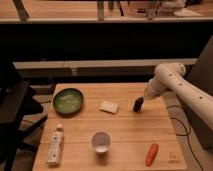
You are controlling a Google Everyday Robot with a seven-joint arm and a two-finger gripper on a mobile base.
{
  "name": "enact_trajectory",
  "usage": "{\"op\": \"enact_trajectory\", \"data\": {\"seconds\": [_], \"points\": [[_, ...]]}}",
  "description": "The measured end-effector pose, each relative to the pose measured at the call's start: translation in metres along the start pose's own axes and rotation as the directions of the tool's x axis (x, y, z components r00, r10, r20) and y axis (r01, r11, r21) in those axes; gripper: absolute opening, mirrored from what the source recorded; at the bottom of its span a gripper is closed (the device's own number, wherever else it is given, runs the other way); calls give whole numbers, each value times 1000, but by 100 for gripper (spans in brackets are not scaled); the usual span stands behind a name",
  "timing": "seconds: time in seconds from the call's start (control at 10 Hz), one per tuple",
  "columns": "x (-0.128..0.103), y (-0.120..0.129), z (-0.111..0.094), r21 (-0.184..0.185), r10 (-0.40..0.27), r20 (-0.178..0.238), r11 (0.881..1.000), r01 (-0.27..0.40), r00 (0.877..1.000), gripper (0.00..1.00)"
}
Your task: Knock the eraser over
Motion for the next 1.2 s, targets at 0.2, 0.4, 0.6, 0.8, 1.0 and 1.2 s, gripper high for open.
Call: {"op": "enact_trajectory", "data": {"seconds": [0.2, 0.4, 0.6, 0.8, 1.0, 1.2], "points": [[-4, -2, 3, 2, -11, 11, 1000, 11, 1000, 1], [-4, -1, 0, -1, -11, 11, 1000, 11, 1000, 1], [-5, -2, 2, -2, -18, 15, 1000, 18, 1000, 1], [-4, -6, 4, 7, -23, 23, 1000, 23, 999, 1], [-5, -3, 2, -1, -27, 23, 1000, 27, 999, 1], [-5, -3, 1, -2, -28, 24, 1000, 28, 999, 1]]}}
